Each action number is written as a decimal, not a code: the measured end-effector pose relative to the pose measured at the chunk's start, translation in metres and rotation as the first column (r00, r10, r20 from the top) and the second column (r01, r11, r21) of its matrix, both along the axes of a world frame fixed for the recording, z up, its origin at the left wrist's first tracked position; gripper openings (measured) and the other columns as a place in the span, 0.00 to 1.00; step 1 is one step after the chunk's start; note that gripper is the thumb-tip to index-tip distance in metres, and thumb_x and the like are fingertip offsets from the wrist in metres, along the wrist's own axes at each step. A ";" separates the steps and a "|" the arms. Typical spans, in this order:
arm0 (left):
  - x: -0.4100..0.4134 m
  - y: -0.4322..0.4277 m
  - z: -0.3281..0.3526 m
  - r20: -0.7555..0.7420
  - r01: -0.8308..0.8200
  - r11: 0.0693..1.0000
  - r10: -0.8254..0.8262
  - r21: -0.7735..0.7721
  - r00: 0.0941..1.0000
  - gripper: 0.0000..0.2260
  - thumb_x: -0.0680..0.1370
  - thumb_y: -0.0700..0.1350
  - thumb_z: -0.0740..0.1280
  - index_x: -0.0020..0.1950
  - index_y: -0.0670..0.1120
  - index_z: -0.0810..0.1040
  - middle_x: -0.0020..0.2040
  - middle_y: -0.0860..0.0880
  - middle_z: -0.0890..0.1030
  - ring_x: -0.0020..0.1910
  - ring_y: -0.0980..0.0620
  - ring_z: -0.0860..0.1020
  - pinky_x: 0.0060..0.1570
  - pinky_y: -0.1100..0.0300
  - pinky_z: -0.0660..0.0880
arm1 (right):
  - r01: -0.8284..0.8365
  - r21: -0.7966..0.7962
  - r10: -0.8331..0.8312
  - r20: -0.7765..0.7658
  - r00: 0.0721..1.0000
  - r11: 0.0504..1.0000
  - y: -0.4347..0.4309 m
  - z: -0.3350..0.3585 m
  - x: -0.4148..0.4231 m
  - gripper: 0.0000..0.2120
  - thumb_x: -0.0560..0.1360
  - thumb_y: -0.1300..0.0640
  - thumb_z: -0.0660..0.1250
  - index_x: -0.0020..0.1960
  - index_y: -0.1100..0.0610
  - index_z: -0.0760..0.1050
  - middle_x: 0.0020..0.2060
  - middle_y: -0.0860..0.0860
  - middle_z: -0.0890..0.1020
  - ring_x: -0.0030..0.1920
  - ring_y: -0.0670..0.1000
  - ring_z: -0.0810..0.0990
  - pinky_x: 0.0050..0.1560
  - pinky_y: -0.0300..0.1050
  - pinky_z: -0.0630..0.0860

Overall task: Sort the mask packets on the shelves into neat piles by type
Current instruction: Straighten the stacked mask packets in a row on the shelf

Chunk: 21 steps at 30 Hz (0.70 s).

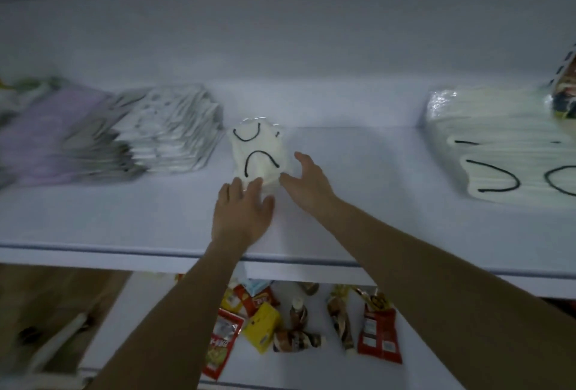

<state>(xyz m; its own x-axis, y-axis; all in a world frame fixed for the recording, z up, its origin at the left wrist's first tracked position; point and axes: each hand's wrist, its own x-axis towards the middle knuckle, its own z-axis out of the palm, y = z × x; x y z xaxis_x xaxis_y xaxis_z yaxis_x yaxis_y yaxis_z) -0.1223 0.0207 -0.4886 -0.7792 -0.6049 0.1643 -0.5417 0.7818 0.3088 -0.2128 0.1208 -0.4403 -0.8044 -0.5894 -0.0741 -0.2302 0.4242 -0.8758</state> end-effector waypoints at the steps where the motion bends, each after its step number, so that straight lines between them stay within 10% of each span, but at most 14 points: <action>1: 0.002 0.000 0.000 -0.016 0.039 0.999 -0.039 -0.007 0.999 0.30 0.75 0.61 0.48 0.72 0.48 0.65 0.67 0.43 0.69 0.67 0.42 0.64 0.69 0.53 0.57 | 0.038 0.043 -0.037 -0.031 0.999 0.998 -0.011 -0.002 0.001 0.30 0.76 0.52 0.62 0.75 0.54 0.56 0.68 0.57 0.69 0.67 0.58 0.68 0.65 0.46 0.66; 12: 0.013 0.001 0.014 -0.279 0.149 0.961 -0.081 0.232 0.957 0.16 0.79 0.45 0.56 0.66 0.47 0.72 0.58 0.45 0.79 0.58 0.44 0.76 0.60 0.52 0.68 | 0.252 -0.074 -0.219 0.305 0.927 0.965 -0.045 -0.007 -0.022 0.28 0.68 0.59 0.68 0.66 0.61 0.64 0.55 0.58 0.77 0.58 0.60 0.75 0.56 0.54 0.76; 21: 0.015 0.014 0.028 -0.441 0.234 0.856 -0.008 0.460 0.897 0.25 0.78 0.46 0.65 0.72 0.47 0.61 0.62 0.46 0.70 0.63 0.48 0.71 0.61 0.56 0.68 | -0.043 -0.106 0.019 -0.215 0.976 0.993 0.038 0.010 -0.026 0.32 0.74 0.67 0.61 0.74 0.52 0.57 0.65 0.55 0.65 0.55 0.47 0.67 0.45 0.27 0.64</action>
